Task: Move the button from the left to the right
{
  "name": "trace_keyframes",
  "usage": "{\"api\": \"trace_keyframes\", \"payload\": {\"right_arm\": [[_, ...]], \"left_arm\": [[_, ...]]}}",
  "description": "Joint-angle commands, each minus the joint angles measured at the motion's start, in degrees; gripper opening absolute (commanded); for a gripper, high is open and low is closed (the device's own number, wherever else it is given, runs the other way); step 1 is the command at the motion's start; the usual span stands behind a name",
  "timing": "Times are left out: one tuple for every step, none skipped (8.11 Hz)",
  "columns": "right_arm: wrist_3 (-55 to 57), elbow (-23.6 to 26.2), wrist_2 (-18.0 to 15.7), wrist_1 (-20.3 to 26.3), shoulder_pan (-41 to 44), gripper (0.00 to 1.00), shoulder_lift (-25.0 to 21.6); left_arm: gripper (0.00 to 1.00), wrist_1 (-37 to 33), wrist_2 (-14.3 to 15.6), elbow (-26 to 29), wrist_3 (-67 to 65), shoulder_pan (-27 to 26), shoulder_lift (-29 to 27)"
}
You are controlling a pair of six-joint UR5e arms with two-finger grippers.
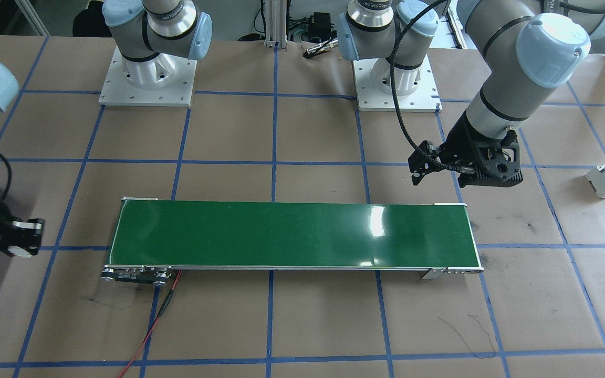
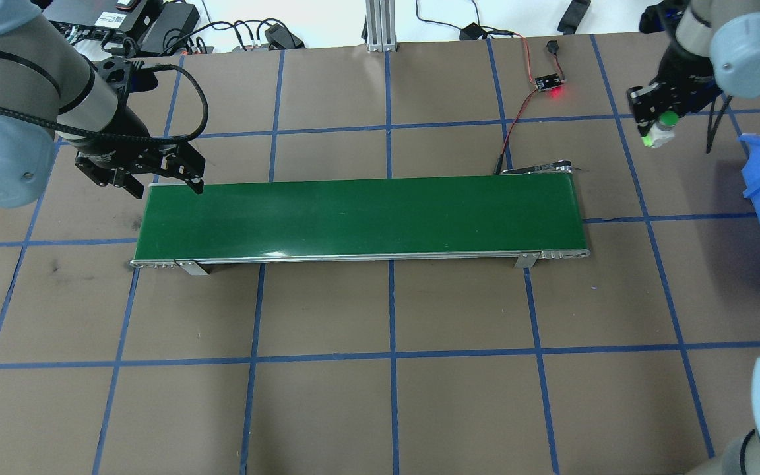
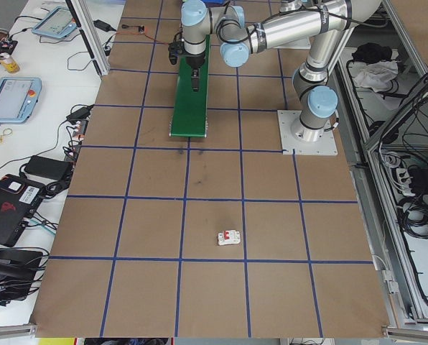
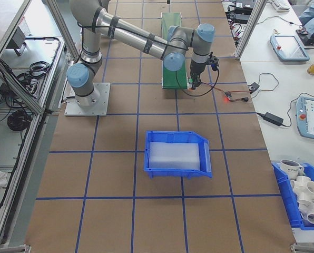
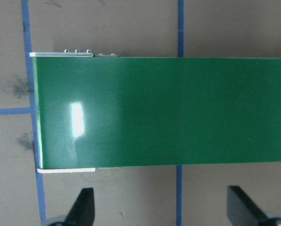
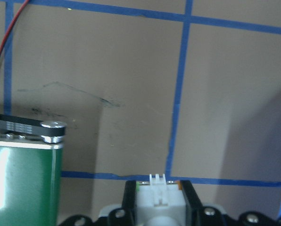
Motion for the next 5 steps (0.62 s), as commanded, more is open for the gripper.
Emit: {"api": "trace_keyframes", "payload": {"right_arm": [[-22.63,-1.21,-1.8,-0.03,-9.84,0.08,-2.08],[-32.72,-1.21,-3.03,-0.21,-14.92,0.08,-2.08],[-40.31,-1.21,-2.78,-0.47,-19.41,0.08,-1.99],[-48.3,-1.13,-2.6,-2.21,-22.67,0.08,-1.47],[-57.69,-0.69,-0.51,-4.4,-26.8,0.09,-0.77]], "left_arm": [[1.0,-0.21,0.58,-0.64,0.06,0.04,-0.53],[1.0,0.05,0.41,-1.25,0.4,0.39,0.51],[1.0,0.22,0.41,-1.26,1.45,0.4,-0.17],[1.0,1.62,0.23,-1.43,0.85,0.48,-0.96],[1.0,2.76,0.58,-2.3,1.46,0.48,-1.58]]}}
